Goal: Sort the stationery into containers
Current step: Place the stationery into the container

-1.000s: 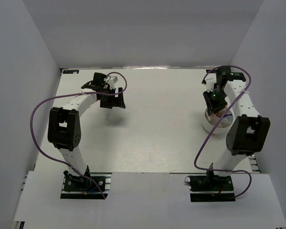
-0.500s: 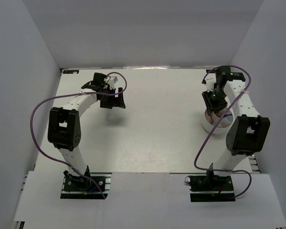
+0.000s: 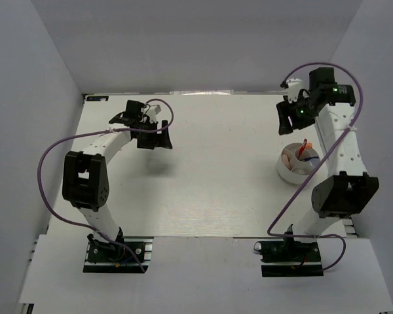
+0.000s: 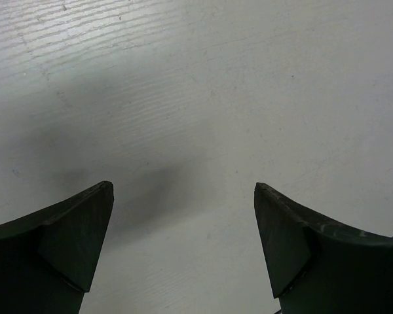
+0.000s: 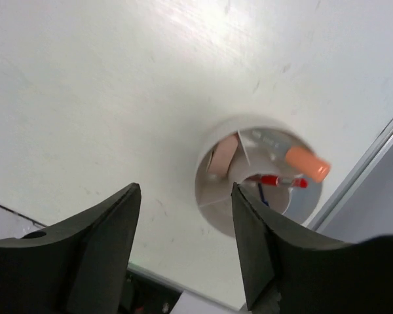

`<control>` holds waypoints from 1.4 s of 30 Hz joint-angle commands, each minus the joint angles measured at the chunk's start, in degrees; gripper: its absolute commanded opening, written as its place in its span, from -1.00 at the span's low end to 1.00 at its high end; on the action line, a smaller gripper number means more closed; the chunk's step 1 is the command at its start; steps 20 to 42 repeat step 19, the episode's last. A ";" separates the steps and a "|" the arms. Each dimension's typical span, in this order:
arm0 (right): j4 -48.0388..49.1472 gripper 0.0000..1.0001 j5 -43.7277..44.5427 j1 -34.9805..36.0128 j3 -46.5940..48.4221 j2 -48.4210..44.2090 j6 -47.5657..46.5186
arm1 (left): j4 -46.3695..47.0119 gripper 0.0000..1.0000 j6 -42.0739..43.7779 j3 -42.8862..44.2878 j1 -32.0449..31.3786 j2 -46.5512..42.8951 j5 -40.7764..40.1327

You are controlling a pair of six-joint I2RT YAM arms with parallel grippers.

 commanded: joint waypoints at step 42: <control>32.11 0.78 -18.27 5.26 3.24 2.46 13.97 | -0.51 0.96 4.50 -6.03 0.98 -19.18 -10.36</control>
